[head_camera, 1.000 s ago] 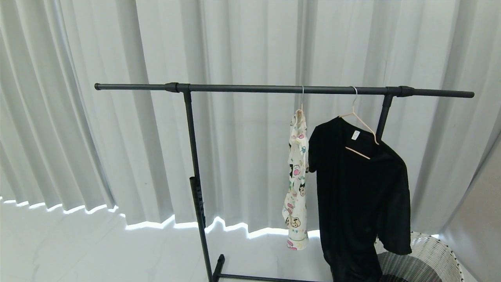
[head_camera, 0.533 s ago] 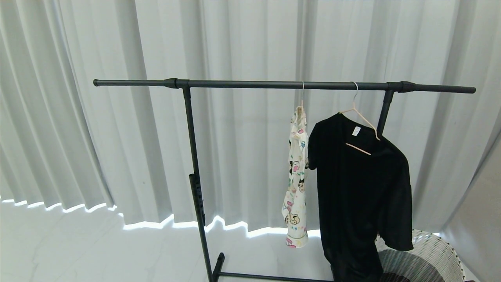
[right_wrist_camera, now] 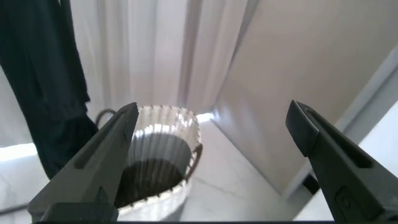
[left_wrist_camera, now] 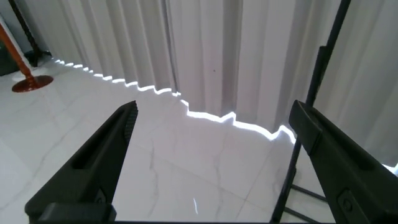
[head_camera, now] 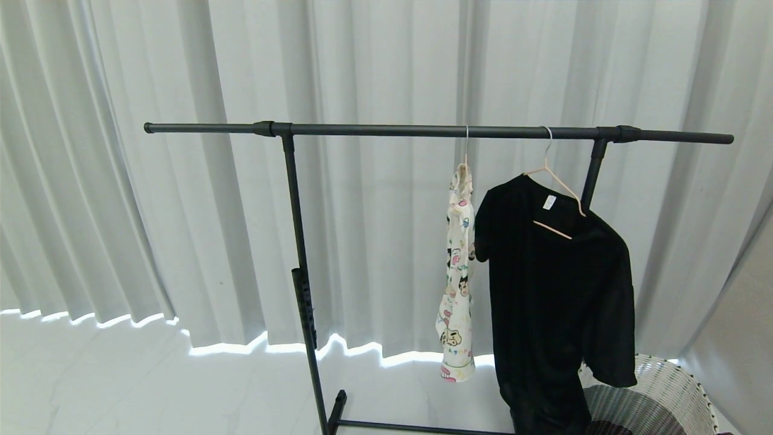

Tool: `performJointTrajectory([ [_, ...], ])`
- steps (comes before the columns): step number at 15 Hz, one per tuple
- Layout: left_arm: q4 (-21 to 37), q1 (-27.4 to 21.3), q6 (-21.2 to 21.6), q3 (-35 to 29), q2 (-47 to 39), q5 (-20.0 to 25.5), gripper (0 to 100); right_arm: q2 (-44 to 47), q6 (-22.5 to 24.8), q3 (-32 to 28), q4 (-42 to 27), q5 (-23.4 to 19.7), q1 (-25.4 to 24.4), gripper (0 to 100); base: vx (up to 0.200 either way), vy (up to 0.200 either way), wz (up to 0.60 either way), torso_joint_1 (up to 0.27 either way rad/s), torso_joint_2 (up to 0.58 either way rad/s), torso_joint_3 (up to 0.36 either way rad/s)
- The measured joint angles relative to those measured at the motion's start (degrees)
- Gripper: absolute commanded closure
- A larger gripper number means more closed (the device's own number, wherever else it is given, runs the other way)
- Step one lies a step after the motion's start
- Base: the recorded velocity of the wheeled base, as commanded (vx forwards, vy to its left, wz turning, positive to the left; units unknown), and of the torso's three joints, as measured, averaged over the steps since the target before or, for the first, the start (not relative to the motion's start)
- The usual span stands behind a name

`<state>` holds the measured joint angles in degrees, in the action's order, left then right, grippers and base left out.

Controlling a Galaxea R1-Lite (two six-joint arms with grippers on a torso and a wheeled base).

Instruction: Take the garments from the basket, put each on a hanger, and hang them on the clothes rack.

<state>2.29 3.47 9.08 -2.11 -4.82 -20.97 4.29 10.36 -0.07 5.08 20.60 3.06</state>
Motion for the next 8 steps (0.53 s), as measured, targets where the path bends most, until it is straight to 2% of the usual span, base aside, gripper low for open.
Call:
performJointTrajectory([
  [2, -0.05, 0.0, -1.15, 0.1, 0.02, 5.1, 0, -1.18, 0.01, 0.07, 0.04, -4.32, -1.41, 0, 0.0, 0.0, 0.0, 0.0, 0.0, 0.0],
  [4, -0.02, -0.09, -4.29, 0.35, 0.07, 10.0, 0, -2.95, -0.46, 0.07, 0.13, -5.89, -2.62, 0, 0.0, 0.0, 0.0, 0.0, 0.0, 0.0],
  [8, 0.0, -0.17, -5.32, 0.44, 0.07, 11.69, 0, -4.11, -1.39, 0.07, -0.07, -5.94, -2.95, 0, 0.0, 0.0, 0.0, 0.0, 0.0, 0.0],
])
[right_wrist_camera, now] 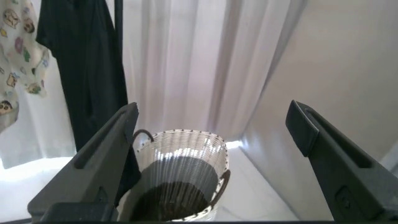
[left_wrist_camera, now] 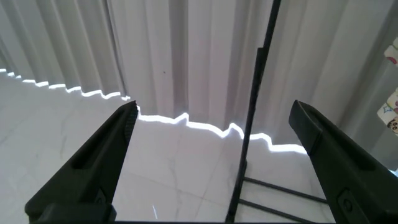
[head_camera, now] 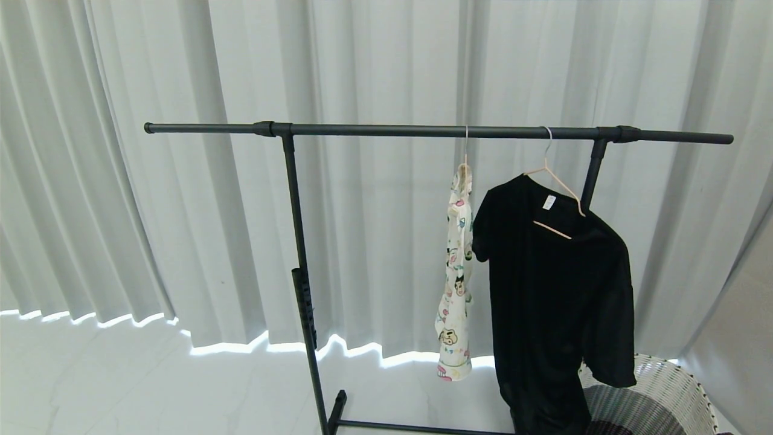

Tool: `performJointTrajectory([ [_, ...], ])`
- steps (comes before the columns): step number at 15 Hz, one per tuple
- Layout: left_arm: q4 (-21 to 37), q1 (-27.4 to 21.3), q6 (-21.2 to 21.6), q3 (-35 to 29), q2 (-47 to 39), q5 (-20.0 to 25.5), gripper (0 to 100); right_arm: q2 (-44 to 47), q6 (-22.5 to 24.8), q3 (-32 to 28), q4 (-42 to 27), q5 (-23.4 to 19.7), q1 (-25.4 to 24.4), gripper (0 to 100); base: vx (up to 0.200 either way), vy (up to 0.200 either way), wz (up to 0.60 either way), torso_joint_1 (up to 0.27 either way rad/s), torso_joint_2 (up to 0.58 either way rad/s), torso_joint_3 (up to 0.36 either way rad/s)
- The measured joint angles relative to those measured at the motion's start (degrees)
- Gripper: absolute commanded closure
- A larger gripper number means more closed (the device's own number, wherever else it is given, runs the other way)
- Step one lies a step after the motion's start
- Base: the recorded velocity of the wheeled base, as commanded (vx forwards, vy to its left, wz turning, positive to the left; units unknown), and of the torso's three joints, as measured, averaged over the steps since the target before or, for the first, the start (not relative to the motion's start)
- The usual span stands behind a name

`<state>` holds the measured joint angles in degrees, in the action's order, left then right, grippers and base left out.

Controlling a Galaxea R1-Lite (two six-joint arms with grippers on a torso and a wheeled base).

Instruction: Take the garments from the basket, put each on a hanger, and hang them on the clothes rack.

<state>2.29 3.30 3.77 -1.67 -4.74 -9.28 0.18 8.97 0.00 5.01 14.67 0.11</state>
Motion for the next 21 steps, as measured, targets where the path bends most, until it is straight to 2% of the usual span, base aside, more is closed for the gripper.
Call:
performJointTrajectory([
  [2, 0.05, 0.0, 0.61, -0.01, 0.0, 0.74, 0, -0.09, -0.49, 0.0, -0.11, -0.05, -0.01, 0, 0.0, 0.0, 0.0, 0.0, 0.0, 0.0],
  [3, 0.05, 0.0, 1.48, -0.01, 0.01, 3.18, 0, -0.11, -1.17, 0.0, -0.17, -0.06, -0.01, 0, 0.0, 0.0, 0.0, 0.0, 0.0, 0.0],
  [6, 0.05, -0.33, 2.13, -0.04, 0.17, 17.15, 0, -0.11, -5.63, 0.0, -1.32, -0.63, -0.01, 0, 0.0, 0.0, 0.0, 0.0, 0.0, 0.0],
  [7, 0.06, -0.56, 1.84, -0.11, 0.3, 19.35, 0, -0.11, -6.05, 0.0, -1.49, -1.65, -0.01, 0, 0.0, 0.0, 0.0, 0.0, 0.0, 0.0],
  [8, 0.05, -0.78, -0.51, -0.15, 0.43, 19.64, 0, -0.11, -6.11, 0.0, -1.68, -3.64, -0.01, 0, 0.0, 0.0, 0.0, 0.0, 0.0, 0.0],
  [9, 0.06, -0.91, -4.99, -0.17, 0.52, 19.79, 0, -0.11, -6.18, 0.0, -1.82, -7.12, -0.01, 0, 0.0, 0.0, 0.0, 0.0, 0.0, 0.0],
  [10, 0.06, -1.27, -8.78, -0.26, 0.61, 19.97, 0, -0.13, -6.22, 0.0, -2.04, -12.15, -0.01, 0, 0.0, 0.0, 0.0, 0.0, 0.0, 0.0],
  [11, 0.11, -2.01, -7.97, -0.3, 0.67, 20.16, 0, -0.11, -5.5, 0.0, -3.79, -15.1, -0.01, 0, 0.0, 0.0, 0.0, 0.0, 0.0, 0.0],
  [13, 0.11, -3.52, 3.38, -0.33, 0.84, 20.66, 0, -0.13, -4.33, -0.1, -4.69, -15.75, -0.01, 0, 0.0, 0.0, 0.0, 0.0, 0.0, 0.0],
  [14, 0.11, -3.82, 4.57, -0.3, 1.11, 20.31, 0, -0.13, -4.4, -0.1, -4.79, -15.48, -0.01, 0, 0.0, 0.0, 0.0, 0.0, 0.0, 0.0],
  [16, 0.13, -3.66, -2.33, -0.23, 2.55, 17.51, 0, -0.13, -4.35, -0.11, -4.8, -15.37, -0.01, 0, 0.0, 0.0, 0.0, 0.0, 0.0, 0.0],
  [18, 0.09, -3.41, -3.08, -0.2, 3.67, 13.46, 0, -0.13, -4.4, -0.13, -4.85, -15.35, -0.01, 0, 0.0, 0.0, 0.0, 0.0, 0.0, 0.0],
  [21, 0.0, -3.3, -3.56, -0.17, 4.41, 13.26, 0, -0.16, -4.44, -0.18, -4.9, -15.29, -0.01, 0, 0.0, 0.0, 0.0, 0.0, 0.0, 0.0],
])
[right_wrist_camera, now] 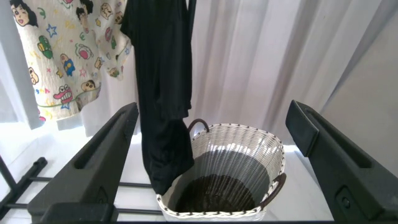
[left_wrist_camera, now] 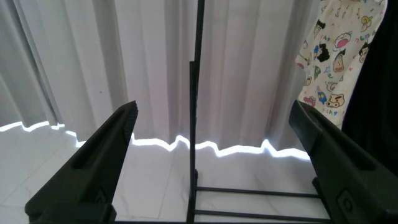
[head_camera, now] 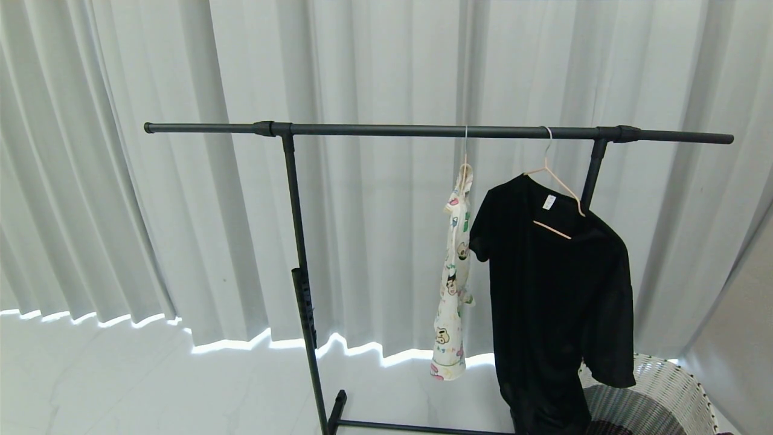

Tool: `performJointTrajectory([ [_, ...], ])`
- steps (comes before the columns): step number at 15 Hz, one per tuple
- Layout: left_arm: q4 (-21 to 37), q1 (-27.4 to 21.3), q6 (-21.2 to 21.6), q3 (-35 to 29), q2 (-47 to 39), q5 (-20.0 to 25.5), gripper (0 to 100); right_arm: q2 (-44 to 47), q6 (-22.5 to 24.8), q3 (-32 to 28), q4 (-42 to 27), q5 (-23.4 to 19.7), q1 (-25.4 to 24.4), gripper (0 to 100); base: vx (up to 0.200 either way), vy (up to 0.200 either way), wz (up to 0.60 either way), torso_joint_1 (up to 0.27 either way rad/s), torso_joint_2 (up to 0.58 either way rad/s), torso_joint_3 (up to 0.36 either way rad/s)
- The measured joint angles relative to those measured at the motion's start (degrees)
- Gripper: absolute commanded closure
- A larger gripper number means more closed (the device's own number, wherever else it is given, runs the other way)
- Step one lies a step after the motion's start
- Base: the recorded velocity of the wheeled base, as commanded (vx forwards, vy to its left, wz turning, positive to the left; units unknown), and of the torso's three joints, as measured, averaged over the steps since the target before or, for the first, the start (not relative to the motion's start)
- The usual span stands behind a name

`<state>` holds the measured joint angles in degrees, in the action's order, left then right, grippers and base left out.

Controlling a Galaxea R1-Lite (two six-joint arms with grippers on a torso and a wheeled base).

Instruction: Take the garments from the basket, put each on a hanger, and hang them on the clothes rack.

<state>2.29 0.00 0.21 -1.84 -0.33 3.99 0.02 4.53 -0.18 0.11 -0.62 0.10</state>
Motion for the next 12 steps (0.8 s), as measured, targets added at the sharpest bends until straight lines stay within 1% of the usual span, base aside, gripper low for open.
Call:
performJointTrajectory([
  [9, -0.18, -0.07, -0.23, 0.16, 0.11, 0.02, 0, 0.0, 0.0, 0.0, -0.04, -0.04, 0.0, 0, 0.0, 0.0, 0.0, 0.0, 0.0, 0.0],
  [12, -0.18, -0.94, -0.39, 0.16, -1.49, 0.48, 0, 0.0, 0.0, 0.0, -0.04, -0.02, 0.0, 0, 0.0, 0.0, 0.0, 0.0, 0.0, 0.0],
])
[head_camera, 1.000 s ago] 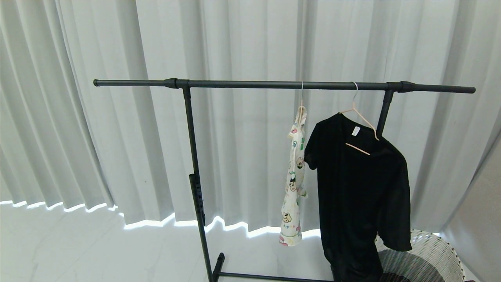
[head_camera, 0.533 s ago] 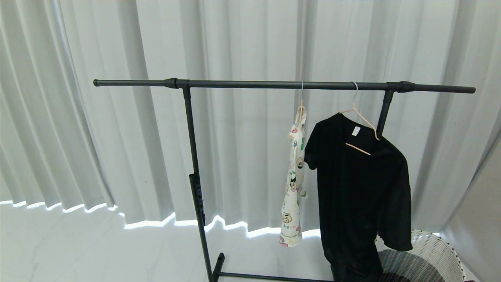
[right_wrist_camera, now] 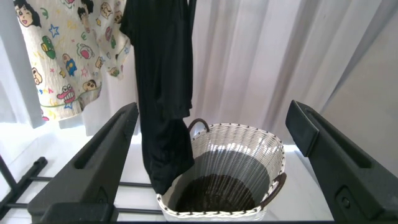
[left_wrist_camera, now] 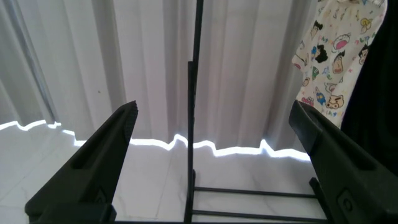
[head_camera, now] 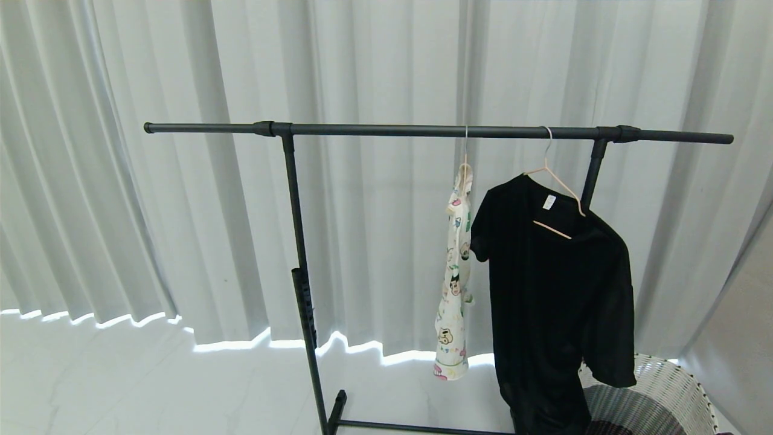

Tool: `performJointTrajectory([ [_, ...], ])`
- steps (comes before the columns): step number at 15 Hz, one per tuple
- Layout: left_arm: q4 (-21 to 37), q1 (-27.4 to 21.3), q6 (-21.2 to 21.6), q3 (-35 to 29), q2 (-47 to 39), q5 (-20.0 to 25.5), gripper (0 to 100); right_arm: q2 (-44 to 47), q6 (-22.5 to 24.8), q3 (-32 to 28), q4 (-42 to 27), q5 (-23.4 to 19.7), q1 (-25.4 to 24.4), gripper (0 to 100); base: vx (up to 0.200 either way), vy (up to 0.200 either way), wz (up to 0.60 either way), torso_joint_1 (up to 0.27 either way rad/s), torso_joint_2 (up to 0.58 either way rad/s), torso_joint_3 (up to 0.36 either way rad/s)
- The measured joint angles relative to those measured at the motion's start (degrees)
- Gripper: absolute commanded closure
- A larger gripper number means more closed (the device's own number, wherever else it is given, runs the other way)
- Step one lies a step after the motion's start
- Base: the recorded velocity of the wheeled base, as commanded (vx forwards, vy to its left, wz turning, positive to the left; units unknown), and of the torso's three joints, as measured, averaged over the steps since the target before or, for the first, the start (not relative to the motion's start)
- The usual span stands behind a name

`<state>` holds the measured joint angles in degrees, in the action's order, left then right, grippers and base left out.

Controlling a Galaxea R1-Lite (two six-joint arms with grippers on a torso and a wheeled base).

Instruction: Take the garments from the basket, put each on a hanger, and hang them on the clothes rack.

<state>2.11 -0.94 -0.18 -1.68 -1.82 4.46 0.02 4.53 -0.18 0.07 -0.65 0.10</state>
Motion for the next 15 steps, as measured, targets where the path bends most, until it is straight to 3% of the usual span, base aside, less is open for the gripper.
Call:
performJointTrajectory([
  [4, -3.3, 0.83, -1.29, 1.06, 1.24, -0.77, 0, 0.0, -0.02, 0.0, 0.0, -0.01, 0.0, 0, 0.0, 0.0, 0.0, 0.0, 0.0, 0.0],
  [15, -3.41, 0.99, -1.65, 1.38, 1.63, -0.79, 0, 0.0, -0.05, 0.0, 0.0, 0.0, 0.0, 0, 0.0, 0.0, 0.0, 0.0, 0.0, 0.0],
])
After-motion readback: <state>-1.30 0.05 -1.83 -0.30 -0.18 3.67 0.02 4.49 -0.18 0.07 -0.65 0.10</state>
